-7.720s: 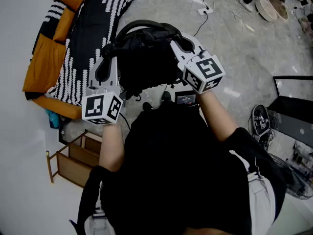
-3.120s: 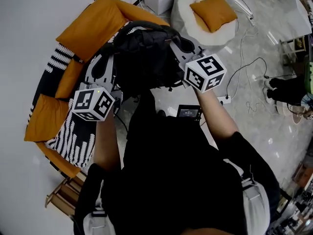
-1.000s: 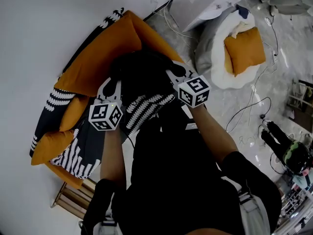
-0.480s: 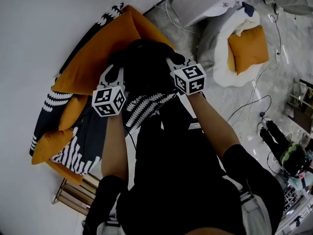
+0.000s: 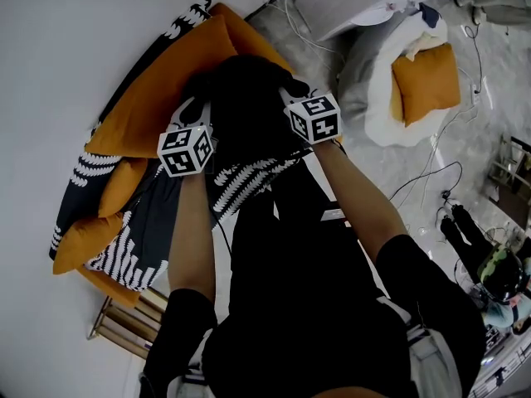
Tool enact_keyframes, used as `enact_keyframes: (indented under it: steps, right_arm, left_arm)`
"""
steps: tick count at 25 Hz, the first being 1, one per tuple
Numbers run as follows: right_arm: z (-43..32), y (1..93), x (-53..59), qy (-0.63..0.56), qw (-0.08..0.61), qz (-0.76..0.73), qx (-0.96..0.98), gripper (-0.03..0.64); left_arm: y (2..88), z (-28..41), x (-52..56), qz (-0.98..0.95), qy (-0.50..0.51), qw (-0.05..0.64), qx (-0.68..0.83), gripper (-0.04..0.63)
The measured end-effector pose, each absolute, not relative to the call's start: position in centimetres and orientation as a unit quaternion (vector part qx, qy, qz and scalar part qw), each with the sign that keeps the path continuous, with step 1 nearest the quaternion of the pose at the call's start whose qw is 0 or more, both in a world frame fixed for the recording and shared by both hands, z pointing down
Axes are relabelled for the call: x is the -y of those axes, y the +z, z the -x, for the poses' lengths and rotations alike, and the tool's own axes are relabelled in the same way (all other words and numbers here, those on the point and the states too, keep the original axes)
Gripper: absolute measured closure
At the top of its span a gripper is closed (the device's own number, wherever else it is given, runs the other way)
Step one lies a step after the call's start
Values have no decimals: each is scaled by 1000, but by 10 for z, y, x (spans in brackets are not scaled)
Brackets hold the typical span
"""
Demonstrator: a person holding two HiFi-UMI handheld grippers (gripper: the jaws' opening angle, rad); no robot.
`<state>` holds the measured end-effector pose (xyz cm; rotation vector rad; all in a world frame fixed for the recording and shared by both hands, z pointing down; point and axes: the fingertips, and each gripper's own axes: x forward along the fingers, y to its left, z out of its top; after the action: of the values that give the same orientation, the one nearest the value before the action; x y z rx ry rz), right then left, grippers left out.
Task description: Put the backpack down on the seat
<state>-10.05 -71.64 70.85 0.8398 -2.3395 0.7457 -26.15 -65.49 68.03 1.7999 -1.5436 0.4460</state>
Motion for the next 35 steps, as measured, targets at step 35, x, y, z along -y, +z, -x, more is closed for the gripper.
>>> enact_keyframes:
  steps: [35]
  right_arm:
    - [55,666,680,283,244,-365,853,467]
  left_arm:
    - [640,289,617,-690,152,323,629,417]
